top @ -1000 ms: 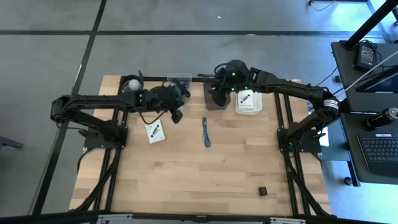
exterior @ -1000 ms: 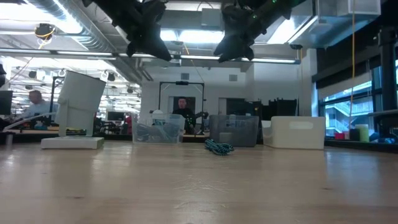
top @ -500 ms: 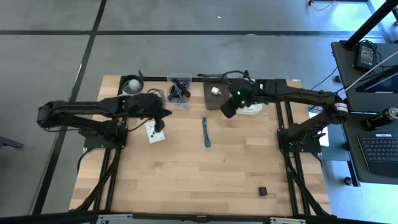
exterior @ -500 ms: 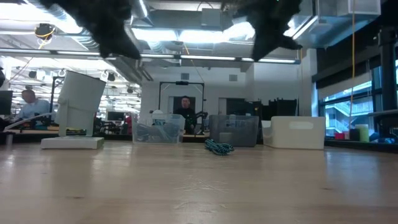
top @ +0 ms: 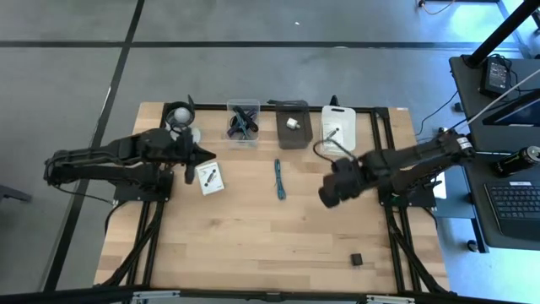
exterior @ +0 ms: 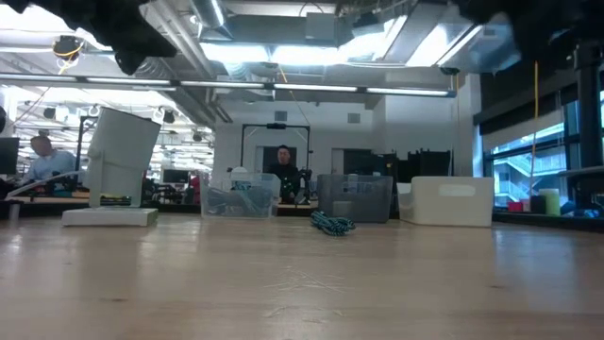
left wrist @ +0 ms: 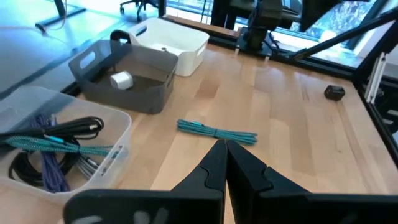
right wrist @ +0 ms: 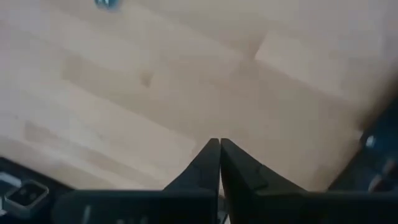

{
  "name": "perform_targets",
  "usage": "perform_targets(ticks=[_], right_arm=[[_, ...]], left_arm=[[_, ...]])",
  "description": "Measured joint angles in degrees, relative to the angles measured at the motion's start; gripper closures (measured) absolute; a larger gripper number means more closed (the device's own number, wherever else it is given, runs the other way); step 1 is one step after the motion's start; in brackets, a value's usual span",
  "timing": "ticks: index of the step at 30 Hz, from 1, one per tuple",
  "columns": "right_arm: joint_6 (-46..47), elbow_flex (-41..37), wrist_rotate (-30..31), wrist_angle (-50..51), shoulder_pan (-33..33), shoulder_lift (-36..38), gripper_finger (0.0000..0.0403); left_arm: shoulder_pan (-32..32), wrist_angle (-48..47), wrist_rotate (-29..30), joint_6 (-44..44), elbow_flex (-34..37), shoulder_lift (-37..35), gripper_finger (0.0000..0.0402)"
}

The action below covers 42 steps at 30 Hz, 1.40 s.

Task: Pick and place items into bin
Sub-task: Put the black charger adapter into the black bin

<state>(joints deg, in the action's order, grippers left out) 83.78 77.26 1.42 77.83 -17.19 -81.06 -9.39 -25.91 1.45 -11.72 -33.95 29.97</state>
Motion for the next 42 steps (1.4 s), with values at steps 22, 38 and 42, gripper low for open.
perform_targets(ticks=[22,38,42], right_arm=[[36.7,-28.3,-19.8,-42.6,-22.1,-3.0,0.0140],[45.1,-33.6,-22.7,-49.4,-26.6,-6.7,0.0087],[42.7,-33.6,-22.9,-53.5,-26.6,-10.3,0.0091]], left_arm=[[0.0,-1.1,0.0,0.5,0.0,-0.2,0.0400],[0.0,-1.2,0.0,0.5,0.0,-0.2,0.0400],[0.0,-1.2,0.0,0.5,0.0,-0.2,0.0400]])
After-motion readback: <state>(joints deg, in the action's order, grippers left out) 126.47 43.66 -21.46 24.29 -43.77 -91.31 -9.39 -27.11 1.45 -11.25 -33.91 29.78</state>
